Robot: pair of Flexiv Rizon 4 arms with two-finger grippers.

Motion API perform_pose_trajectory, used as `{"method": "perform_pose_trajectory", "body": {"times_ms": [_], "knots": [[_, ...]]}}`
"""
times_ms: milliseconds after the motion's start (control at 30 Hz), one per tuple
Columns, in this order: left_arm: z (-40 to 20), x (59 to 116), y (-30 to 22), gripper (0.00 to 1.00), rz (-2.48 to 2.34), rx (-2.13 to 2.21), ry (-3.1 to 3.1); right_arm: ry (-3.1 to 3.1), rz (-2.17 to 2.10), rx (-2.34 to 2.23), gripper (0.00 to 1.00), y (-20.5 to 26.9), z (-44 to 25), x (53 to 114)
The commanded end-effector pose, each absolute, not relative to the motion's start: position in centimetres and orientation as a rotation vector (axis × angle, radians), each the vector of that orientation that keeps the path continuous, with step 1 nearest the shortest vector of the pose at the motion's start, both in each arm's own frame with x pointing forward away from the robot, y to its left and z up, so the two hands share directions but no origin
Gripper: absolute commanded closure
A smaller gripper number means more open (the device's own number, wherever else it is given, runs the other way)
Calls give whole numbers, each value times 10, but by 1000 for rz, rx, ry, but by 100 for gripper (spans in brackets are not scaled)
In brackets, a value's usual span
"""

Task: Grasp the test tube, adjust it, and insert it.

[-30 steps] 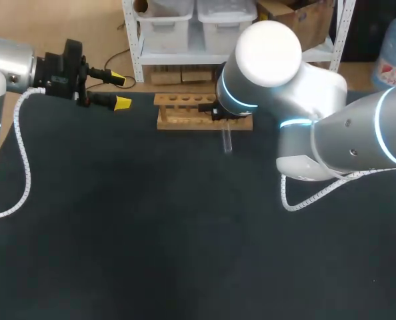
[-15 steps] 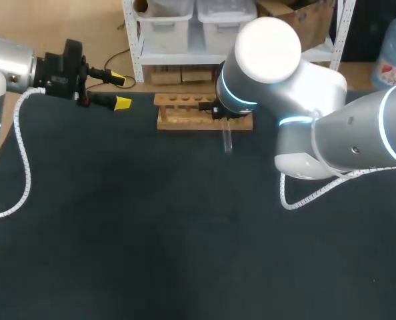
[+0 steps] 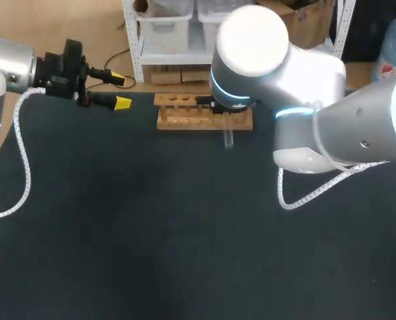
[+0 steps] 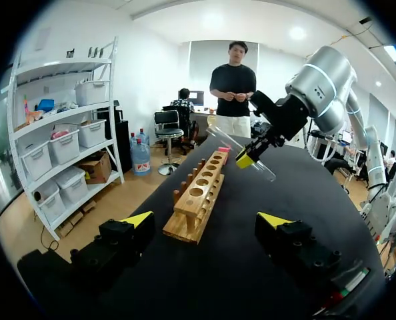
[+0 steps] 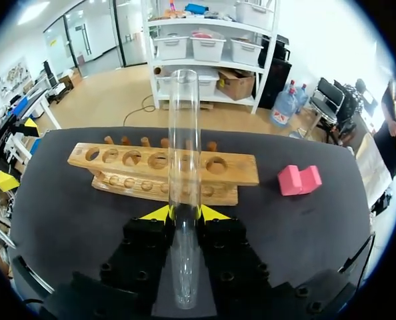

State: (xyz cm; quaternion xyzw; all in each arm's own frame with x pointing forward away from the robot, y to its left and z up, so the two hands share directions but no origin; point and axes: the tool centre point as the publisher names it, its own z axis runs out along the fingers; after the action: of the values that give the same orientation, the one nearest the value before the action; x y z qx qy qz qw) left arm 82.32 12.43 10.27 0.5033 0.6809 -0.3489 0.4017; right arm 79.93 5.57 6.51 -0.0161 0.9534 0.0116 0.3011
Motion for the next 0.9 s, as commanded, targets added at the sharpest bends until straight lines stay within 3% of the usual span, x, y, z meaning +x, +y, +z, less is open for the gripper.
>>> {"method": "perform_pose_trajectory", "body": {"times_ms": [33,900], "knots": [[102,822,125,0,-881,1271,1718,2509,6,-26,100,49,82,779],[102,822,125,0,-881,1271,1718,2462,-12,0,100,46,123,757]]}}
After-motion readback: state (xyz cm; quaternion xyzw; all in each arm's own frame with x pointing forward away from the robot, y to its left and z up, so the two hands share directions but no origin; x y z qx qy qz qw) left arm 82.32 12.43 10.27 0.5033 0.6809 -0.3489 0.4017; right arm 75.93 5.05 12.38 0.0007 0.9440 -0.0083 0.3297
